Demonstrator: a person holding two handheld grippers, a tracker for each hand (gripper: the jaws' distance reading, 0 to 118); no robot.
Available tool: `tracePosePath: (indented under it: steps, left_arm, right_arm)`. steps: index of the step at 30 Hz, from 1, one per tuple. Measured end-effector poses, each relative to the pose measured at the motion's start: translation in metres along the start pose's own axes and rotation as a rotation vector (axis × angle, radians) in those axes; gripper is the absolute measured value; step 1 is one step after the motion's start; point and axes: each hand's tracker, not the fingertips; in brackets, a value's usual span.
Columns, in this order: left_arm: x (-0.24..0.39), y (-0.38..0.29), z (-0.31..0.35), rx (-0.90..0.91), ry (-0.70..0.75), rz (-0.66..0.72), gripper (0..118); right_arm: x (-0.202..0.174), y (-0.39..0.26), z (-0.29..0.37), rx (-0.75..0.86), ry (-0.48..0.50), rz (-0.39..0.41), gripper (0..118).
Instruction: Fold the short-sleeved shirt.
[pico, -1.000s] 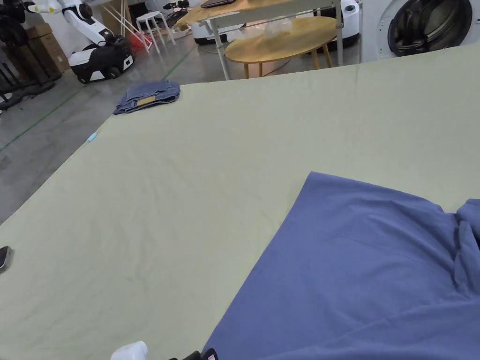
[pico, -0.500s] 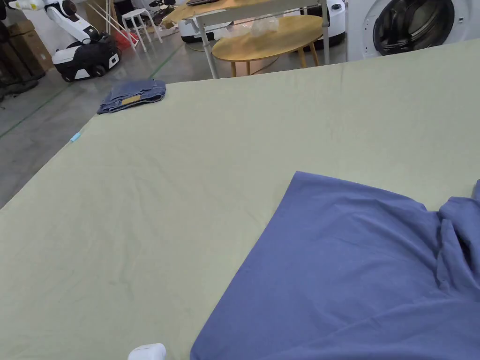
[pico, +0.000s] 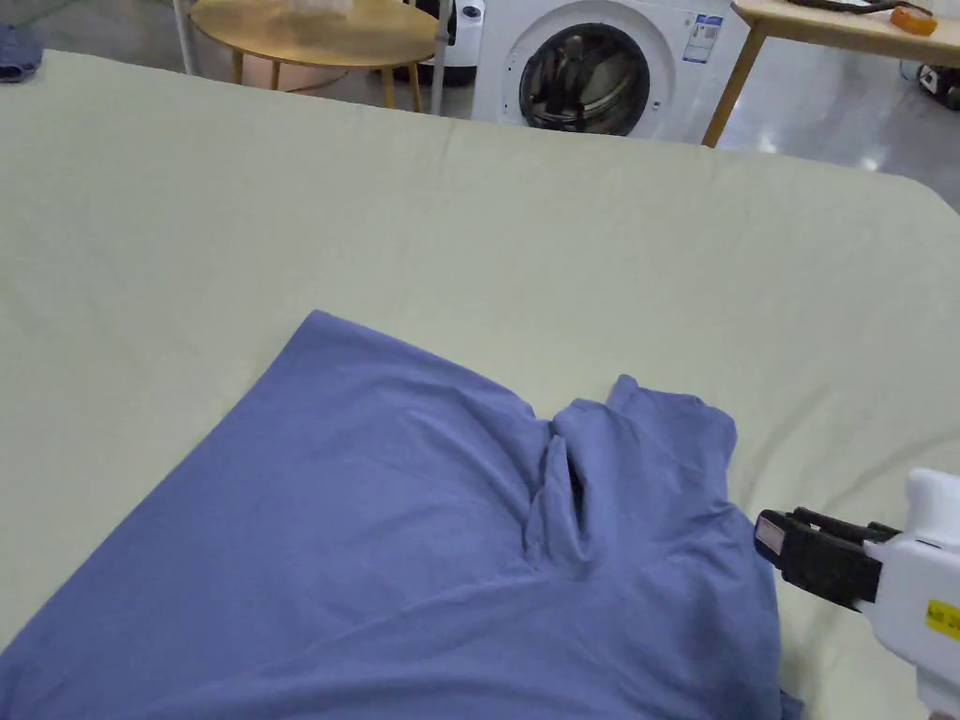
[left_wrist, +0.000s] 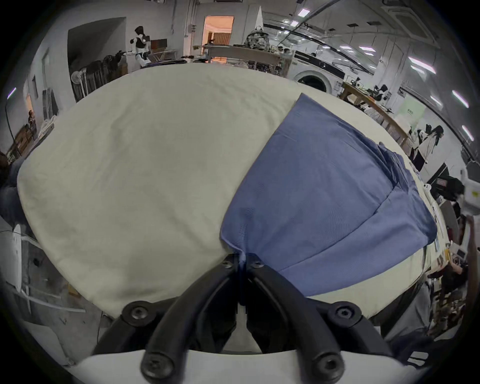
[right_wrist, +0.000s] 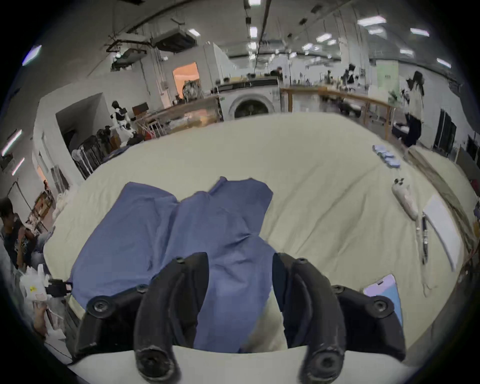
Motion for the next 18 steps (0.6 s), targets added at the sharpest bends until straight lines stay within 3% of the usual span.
tracePosePath:
  steps: [3,9,11,14,16,18]
  left_arm:
    - [0.008,0.001,0.005,-0.002,0.003,0.003,0]
    - [0.007,0.002,0.006,-0.008,0.006,0.013,0]
    - [0.005,0.002,0.005,-0.012,0.013,0.011,0]
    - [0.004,0.003,0.005,-0.016,0.01,0.018,0]
    - [0.003,0.003,0.005,-0.017,0.006,0.026,0]
    - [0.002,0.004,0.004,-0.015,0.001,0.035,0]
  right_arm:
    - [0.017,0.018,-0.04,-0.094,0.014,0.014,68]
    - [0.032,0.017,-0.092,-0.185,0.016,0.053,68]
    - [0.038,0.015,-0.101,-0.212,0.014,0.042,59]
    - [0.038,0.008,-0.1,-0.205,0.01,0.017,36]
    - [0.037,0.006,-0.096,-0.198,0.016,0.025,33]
    - [0.032,0.006,-0.097,-0.195,0.01,0.054,15]
